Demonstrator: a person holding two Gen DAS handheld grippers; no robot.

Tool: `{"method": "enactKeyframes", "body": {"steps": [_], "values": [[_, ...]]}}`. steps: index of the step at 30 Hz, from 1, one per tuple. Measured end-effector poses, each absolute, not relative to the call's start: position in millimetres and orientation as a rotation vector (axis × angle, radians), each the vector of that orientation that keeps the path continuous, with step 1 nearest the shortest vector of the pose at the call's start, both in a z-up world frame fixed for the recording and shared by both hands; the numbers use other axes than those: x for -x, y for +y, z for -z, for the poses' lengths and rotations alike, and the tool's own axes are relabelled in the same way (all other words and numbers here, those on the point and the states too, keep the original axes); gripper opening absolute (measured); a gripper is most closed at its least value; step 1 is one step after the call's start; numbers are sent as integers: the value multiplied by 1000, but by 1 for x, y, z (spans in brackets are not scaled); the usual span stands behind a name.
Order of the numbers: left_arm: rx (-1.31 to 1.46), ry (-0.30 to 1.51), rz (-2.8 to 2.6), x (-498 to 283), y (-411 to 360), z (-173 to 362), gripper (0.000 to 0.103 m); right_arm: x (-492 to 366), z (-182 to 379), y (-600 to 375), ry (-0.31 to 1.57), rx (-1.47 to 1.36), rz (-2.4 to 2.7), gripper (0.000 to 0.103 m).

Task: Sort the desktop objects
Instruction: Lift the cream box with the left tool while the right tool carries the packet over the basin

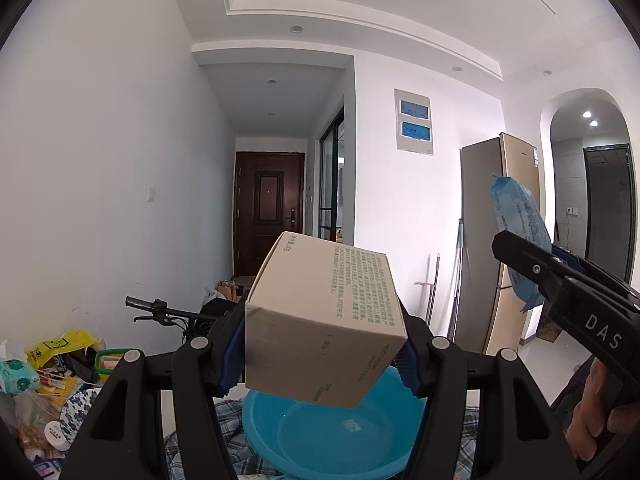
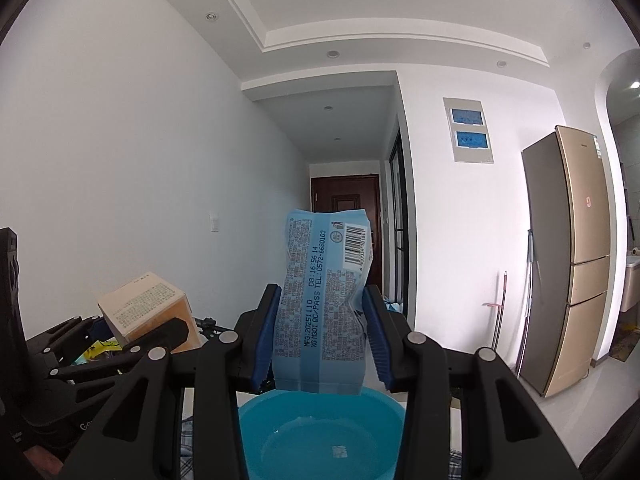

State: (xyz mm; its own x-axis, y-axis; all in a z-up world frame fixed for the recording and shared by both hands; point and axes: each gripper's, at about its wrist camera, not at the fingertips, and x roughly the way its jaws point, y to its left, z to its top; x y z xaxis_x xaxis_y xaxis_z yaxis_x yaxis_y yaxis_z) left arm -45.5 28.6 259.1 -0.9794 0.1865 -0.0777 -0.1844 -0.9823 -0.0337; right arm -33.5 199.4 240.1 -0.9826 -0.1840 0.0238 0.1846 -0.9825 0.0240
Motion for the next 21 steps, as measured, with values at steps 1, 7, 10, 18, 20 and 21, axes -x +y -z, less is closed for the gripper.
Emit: {"method": "enactKeyframes", "body": {"steps": [1, 7, 10, 18, 20, 21], "values": [[128, -41, -2952, 49, 29, -257, 64, 35, -238, 200, -43, 24, 2954, 40], [159, -42, -2948, 63, 32, -242, 64, 53, -223, 205, -74, -33, 2939, 40], [156, -30, -2947, 67, 35, -239, 64, 59, -217, 209, -97, -60, 2933, 40], [156, -22, -2941, 72, 40, -235, 64, 67, -204, 217, -153, -112, 2925, 40], [172, -33, -2941, 76, 41, -233, 64, 69, -204, 220, -149, -118, 2924, 40], [181, -34, -2940, 78, 42, -232, 64, 70, -203, 221, -150, -118, 2929, 40]]}}
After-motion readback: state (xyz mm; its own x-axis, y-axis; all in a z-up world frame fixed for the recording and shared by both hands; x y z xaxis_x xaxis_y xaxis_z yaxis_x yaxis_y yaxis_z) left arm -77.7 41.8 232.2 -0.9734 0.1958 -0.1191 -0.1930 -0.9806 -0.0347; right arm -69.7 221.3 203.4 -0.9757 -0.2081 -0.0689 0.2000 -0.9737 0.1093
